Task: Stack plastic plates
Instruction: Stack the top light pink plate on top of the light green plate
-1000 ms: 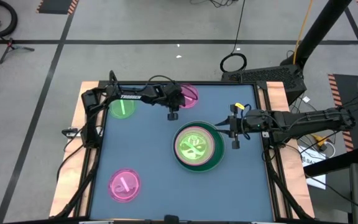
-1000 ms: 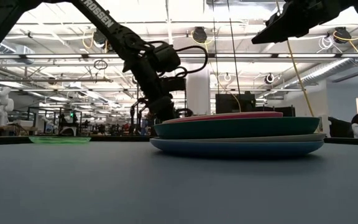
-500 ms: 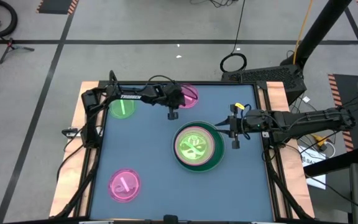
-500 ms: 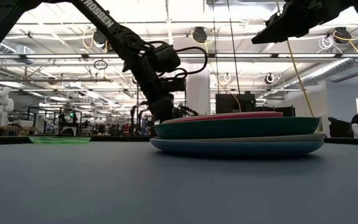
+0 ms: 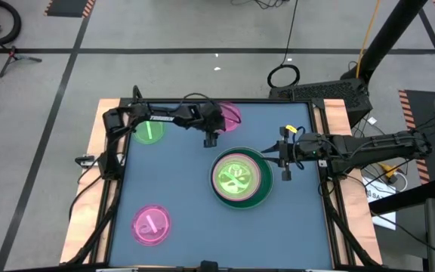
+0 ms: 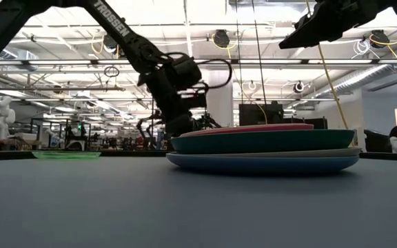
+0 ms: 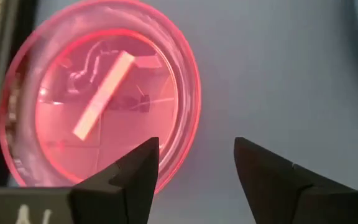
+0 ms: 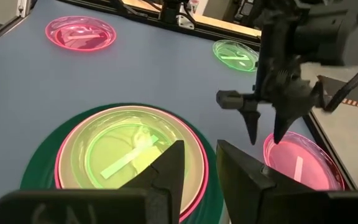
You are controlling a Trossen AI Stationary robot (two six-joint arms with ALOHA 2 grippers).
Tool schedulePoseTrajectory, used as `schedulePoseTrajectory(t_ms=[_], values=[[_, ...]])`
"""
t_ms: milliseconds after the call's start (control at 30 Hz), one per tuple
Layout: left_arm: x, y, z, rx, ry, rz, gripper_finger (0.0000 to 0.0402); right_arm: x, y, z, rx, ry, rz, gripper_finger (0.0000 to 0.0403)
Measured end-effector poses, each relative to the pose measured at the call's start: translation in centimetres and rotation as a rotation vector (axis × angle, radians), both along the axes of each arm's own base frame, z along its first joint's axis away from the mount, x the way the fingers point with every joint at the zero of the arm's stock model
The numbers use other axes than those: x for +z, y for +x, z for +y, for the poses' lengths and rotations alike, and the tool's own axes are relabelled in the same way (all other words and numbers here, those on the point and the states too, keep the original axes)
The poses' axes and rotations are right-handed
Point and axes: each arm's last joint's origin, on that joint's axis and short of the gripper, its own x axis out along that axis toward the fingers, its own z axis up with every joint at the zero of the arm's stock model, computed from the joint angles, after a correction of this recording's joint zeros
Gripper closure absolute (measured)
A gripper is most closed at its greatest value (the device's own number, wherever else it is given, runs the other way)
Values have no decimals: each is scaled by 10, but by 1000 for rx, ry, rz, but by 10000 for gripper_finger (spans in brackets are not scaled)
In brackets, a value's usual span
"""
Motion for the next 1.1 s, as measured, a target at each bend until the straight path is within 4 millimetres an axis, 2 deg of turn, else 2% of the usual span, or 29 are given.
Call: schedulePoseTrajectory(t_ms=[133,433,733,1100], values=[[-13,1,0,-8,30,50,188,0,0,0,-1,0,4,314],[-10,0,8,28,34,23,188,0,0,0,-1,-1,5,314],[-13,-8,14,91,-39,47,188,0,0,0,0,-4,5,314],[-13,-10,14,48,-21,71,188,0,0,0,-3,-15,6,314]])
